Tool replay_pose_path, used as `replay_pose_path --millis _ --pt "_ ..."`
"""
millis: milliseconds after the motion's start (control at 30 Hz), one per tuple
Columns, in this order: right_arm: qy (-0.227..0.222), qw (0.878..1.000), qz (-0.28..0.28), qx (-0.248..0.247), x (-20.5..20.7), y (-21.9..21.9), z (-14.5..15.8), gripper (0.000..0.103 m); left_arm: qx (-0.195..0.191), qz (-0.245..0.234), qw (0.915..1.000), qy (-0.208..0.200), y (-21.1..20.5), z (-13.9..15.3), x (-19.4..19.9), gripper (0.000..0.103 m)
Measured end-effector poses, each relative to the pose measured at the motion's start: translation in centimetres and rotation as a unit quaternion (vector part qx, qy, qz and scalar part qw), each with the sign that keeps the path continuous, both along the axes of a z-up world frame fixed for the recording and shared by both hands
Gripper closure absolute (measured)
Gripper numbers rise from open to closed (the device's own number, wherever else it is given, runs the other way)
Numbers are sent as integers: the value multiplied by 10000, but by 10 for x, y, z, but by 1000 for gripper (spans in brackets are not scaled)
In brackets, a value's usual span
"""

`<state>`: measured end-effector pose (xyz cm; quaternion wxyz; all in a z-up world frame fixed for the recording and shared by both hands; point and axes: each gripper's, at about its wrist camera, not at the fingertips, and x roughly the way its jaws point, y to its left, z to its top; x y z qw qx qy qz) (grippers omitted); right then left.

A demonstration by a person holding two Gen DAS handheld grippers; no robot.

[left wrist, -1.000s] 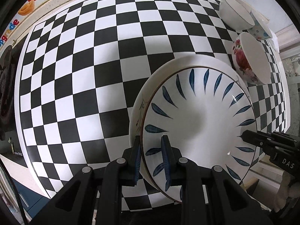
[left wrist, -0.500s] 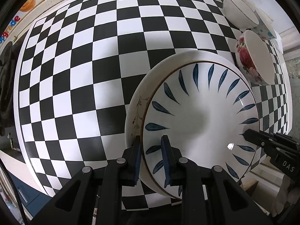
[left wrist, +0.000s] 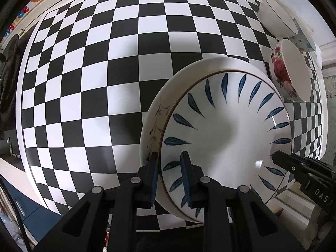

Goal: Organize plates and bowls
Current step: 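Hold the three-plate stack with the right gripper and move it over the cloth, then lower the plate stack onto the checkered cloth and open the right gripper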

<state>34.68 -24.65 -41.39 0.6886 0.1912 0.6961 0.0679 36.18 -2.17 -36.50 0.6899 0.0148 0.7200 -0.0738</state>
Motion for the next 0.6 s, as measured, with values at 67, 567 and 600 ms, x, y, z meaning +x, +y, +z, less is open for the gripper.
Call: replay_pose_path --millis 67,567,600 --pt "37 10000 8 -7 0 1 1 84 50 -23 10000 1 -1 0 -2 85" --pt "-41 9997 94 -217 -1 1 10 84 211 56 9996 -187 -4 23 -14 85" --pt "-89 9996 94 -259 -2 0 14 84 191 59 9996 -206 -4 27 -16 85"
